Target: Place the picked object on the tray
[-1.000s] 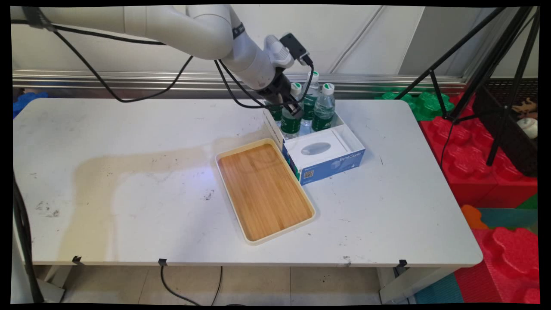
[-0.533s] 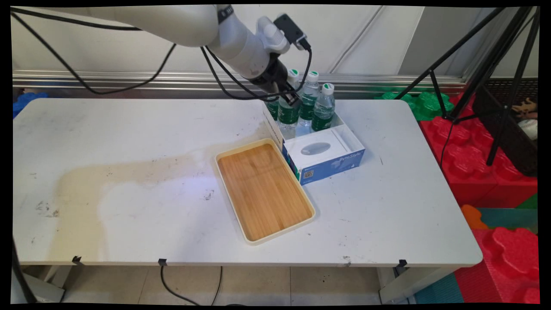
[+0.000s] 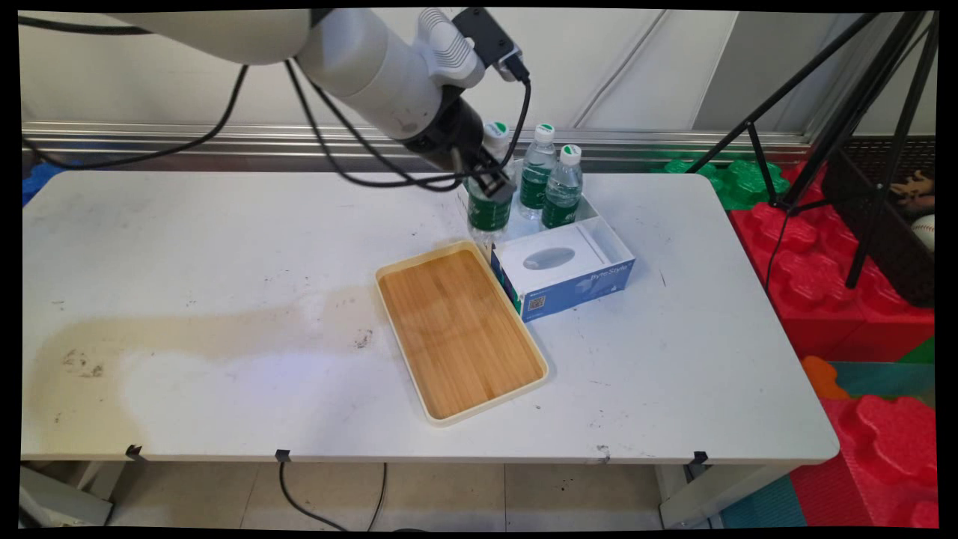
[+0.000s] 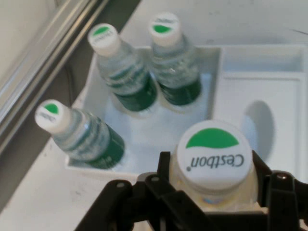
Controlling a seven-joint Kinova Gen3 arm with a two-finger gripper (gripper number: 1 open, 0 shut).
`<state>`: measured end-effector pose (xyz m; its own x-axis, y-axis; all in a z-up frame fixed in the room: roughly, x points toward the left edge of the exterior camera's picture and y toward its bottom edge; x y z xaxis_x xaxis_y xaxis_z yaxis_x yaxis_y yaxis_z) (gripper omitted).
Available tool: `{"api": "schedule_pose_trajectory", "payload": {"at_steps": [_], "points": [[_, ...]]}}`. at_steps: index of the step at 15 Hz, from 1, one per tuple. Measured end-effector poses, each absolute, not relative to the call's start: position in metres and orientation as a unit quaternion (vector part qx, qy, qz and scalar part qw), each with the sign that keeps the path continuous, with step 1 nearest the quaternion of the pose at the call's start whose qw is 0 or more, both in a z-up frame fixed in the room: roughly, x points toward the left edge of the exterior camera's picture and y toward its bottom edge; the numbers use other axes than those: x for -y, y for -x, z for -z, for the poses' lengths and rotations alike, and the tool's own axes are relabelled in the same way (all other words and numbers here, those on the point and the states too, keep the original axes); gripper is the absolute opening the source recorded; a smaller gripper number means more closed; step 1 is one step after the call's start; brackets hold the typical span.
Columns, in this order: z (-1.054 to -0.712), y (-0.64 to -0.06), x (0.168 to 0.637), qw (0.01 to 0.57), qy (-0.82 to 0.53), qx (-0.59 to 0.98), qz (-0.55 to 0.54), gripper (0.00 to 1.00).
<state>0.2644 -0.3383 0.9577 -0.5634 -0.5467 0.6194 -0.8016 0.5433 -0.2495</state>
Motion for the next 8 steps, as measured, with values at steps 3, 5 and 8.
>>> {"api": "schedule_pose_trajectory", "payload": {"at_steps": [3, 5, 8], "points": [[-0.964, -0.256, 0.309, 0.24, -0.394, 0.851, -0.252, 0.0], [-0.966, -0.25, 0.29, 0.238, -0.39, 0.856, -0.242, 0.0], [-0.963, -0.241, 0.27, 0.237, -0.384, 0.862, -0.232, 0.0]]}}
